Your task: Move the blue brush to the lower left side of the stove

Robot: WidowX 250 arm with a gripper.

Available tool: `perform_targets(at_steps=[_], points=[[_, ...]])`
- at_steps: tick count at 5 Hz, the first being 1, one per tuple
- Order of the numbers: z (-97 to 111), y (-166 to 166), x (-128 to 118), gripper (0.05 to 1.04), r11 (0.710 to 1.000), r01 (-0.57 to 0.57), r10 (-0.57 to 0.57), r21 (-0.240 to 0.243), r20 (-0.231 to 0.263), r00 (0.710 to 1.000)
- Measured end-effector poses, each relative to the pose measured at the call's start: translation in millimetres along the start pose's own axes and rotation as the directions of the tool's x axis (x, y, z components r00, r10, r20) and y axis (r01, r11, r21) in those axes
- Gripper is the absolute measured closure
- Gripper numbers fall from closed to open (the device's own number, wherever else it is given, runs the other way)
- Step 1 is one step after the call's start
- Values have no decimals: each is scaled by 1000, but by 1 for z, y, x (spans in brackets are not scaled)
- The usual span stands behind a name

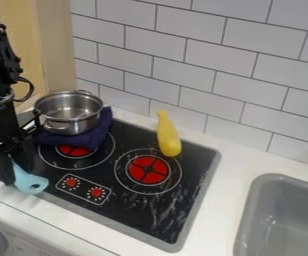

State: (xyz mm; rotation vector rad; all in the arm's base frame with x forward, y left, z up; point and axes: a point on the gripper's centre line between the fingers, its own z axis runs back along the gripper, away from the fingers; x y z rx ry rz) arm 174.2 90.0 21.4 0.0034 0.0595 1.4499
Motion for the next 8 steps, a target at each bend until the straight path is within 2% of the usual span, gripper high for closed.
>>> perform_targets(at_steps=[1,2,3,4,5,6,7,8], points=[[-6,-14,9,790,999,-42,41,-21,-32,999],[-9,-16,11,790,999,-50,50,-8,-35,998],[-14,-20,15,720,999,-39,40,11,-48,998],[-12,-19,13,416,1000,-17,18,19,-61,998],[-9,-34,23,124,1000,-3,2,-18,-40,999],[-7,-32,20,68,1000,-10,10,-2,-65,998],[4,-30,18,80,1000,5,-3,28,-72,997],[22,-25,15,85,999,8,-7,47,-34,999]])
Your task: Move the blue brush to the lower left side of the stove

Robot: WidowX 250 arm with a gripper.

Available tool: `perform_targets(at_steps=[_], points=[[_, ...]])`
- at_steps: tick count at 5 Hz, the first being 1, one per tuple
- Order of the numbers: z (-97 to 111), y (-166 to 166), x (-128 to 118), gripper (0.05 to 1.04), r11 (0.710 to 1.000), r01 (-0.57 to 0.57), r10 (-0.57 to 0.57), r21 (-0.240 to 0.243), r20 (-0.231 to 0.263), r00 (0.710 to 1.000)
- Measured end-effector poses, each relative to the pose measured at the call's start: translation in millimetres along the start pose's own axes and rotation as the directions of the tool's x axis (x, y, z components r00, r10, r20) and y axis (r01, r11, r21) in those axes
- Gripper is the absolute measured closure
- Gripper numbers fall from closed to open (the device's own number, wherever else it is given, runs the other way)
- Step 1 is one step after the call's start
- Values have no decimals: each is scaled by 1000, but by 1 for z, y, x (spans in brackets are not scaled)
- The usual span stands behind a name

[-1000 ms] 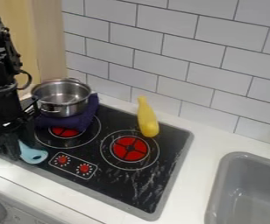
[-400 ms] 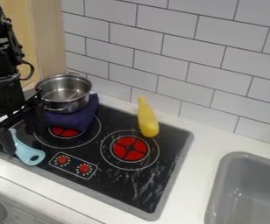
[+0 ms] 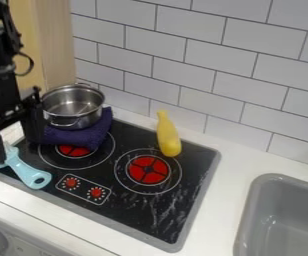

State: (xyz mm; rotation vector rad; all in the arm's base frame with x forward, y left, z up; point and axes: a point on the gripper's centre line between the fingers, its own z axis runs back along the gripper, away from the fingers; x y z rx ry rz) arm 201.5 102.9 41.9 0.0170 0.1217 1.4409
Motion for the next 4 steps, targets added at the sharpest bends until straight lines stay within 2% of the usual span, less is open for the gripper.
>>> perform_targets(at_steps=[1,2,3,4], points=[[26,-1,-19,85,994,112,-111,-2,57,992],[47,-8,-50,85,963,268,-264,-13,121,957],[48,-12,-85,85,883,466,-469,53,142,872],[34,-12,-111,85,734,662,-675,151,53,736]])
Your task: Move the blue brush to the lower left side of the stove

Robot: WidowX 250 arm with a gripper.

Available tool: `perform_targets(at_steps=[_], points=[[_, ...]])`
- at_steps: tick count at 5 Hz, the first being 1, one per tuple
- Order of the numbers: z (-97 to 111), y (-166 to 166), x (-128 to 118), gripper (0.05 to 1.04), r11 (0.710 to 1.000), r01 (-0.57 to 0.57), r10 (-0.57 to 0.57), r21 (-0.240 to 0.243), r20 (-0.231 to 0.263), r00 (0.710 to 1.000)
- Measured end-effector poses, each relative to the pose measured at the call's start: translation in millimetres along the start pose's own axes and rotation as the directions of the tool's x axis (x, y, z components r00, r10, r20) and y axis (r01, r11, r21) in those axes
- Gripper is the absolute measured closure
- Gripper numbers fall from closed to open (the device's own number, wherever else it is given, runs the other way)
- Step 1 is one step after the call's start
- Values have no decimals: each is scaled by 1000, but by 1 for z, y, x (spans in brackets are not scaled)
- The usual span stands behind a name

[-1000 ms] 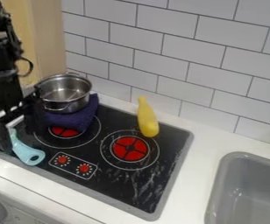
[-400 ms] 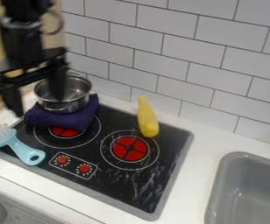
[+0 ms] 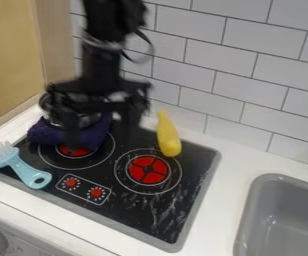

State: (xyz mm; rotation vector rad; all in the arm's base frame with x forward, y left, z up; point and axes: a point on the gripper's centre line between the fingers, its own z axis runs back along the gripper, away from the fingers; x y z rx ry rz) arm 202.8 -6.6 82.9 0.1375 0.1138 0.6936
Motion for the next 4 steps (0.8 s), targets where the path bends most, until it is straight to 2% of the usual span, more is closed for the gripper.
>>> perform_targets(at_steps=[1,2,3,4], points=[[0,-16,-6,85,969,240,-239,-51,28,971],[-2,-29,-12,85,878,476,-474,-40,56,879],[8,-62,16,85,752,659,-650,-9,150,745],[7,-87,35,85,565,824,-814,30,184,551]])
